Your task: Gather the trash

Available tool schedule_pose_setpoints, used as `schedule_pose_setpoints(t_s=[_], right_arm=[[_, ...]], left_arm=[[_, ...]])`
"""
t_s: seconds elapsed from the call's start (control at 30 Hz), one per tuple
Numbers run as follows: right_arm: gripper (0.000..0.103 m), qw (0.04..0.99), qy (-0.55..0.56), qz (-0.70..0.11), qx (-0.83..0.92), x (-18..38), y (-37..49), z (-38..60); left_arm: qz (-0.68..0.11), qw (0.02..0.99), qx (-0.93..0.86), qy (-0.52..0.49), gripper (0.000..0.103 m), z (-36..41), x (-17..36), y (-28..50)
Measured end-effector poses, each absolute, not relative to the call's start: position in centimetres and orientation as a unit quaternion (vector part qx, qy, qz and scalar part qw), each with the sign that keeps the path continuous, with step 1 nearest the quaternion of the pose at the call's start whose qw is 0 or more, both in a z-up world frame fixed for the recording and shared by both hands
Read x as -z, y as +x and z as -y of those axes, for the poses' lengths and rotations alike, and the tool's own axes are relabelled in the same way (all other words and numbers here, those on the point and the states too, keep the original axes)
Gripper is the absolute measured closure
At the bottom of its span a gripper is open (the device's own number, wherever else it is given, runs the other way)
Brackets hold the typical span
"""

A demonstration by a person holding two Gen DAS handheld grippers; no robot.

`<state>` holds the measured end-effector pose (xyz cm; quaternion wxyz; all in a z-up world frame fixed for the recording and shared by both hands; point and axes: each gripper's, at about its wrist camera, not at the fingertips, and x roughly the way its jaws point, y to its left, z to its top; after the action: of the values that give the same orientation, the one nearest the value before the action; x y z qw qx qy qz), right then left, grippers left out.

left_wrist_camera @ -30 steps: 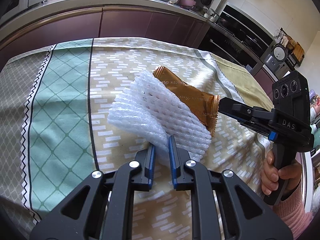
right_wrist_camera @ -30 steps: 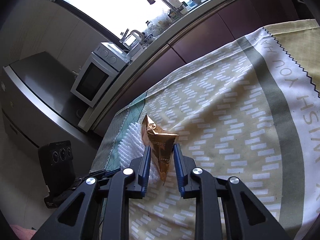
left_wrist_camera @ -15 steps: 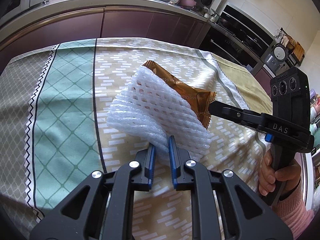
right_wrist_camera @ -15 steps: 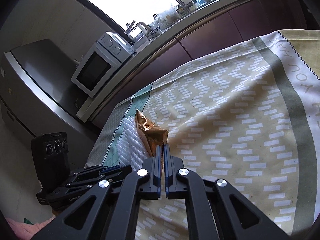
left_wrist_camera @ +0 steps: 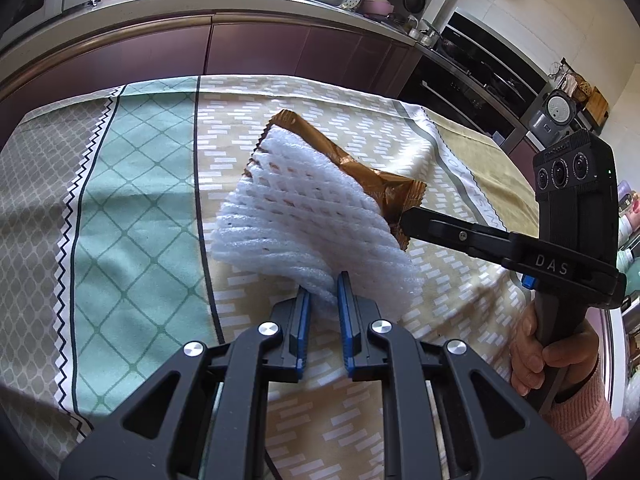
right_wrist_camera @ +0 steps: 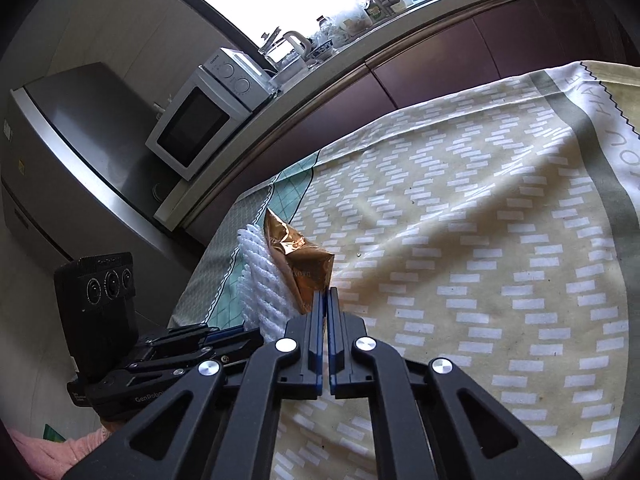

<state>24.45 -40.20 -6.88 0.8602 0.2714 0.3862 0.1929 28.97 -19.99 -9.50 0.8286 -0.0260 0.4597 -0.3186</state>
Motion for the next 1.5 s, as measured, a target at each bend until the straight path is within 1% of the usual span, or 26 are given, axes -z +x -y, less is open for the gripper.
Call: schedule_pose_setpoints(t_s=[0.23, 0.4, 0.87, 1.13, 1.5], right_arm=[[0.103, 0.875, 0.266, -0.353, -0.196, 5.0, 23.4, 40.2], [0.103, 0.879, 0.265, -0.335, -0.209, 3.4, 23.0, 39.4], [0.103, 0.877, 0.255, -0.301, -0.274, -0.4, 22.5, 33.7], [0.103, 0.859, 0.227, -0.319, -0.329, -1.0, 23.7, 26.8], [0.103, 0.823, 0.199, -0.357, -0.394, -0.1, 26.2, 16.7]], left_arm=[[-0.444, 0.835, 0.322, -0.049, 0.091, 17.6, 8.3, 28.2], [-0.425, 0.844, 0.32, -0.066, 0.091, 14.5, 6.4, 27.0], [-0.378, 0.883, 0.259, -0.096, 0.091, 1.6, 2.9, 24.3], [-0.358, 0.907, 0.194, -0.109, 0.091, -7.2, 1.4, 22.5], [-0.352, 0.923, 0.102, -0.119, 0.091, -17.7, 1.4, 20.5]])
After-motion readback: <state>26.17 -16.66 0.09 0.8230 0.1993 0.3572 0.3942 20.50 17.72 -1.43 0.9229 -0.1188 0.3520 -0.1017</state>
